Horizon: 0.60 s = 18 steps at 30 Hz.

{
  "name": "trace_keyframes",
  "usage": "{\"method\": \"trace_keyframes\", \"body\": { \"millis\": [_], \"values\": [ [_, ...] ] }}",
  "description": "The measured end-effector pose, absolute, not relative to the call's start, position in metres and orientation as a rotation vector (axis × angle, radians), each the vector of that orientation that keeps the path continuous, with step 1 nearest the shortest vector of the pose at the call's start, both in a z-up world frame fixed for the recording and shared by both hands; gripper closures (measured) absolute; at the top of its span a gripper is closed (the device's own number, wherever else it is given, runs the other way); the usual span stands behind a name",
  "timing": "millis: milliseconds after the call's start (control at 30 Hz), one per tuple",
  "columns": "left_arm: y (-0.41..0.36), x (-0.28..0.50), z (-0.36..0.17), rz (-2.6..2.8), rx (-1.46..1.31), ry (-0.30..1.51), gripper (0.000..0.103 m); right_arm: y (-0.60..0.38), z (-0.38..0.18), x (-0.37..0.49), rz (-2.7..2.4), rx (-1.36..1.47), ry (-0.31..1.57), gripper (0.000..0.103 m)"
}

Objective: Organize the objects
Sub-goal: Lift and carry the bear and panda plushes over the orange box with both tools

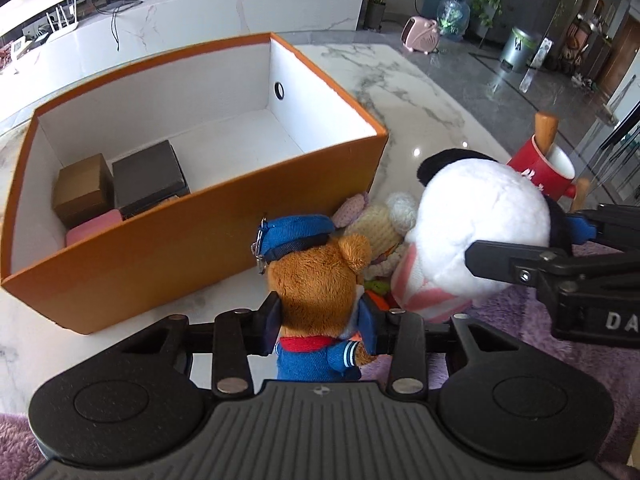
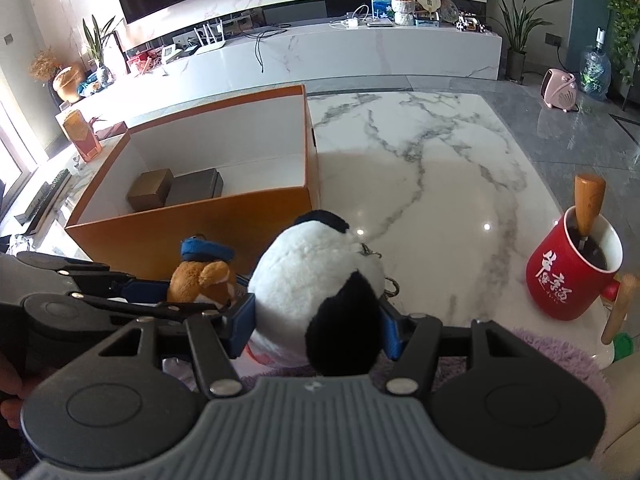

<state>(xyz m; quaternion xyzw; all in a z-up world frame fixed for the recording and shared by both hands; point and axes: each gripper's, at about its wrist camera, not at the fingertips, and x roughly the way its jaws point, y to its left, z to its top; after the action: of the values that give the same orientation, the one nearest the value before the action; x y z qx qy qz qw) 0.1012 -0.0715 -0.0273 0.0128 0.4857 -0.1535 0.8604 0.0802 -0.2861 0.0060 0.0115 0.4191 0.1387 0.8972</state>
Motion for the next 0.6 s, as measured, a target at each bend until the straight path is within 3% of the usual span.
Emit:
{"method": "trace_keyframes", "body": {
  "millis": [600],
  "values": [
    [-0.032,0.103,0.075,-0.316,-0.079,0.739,0.058,-0.245,0.082,0.099,0.426,-0.099,0.696,0.040]
  ]
}}
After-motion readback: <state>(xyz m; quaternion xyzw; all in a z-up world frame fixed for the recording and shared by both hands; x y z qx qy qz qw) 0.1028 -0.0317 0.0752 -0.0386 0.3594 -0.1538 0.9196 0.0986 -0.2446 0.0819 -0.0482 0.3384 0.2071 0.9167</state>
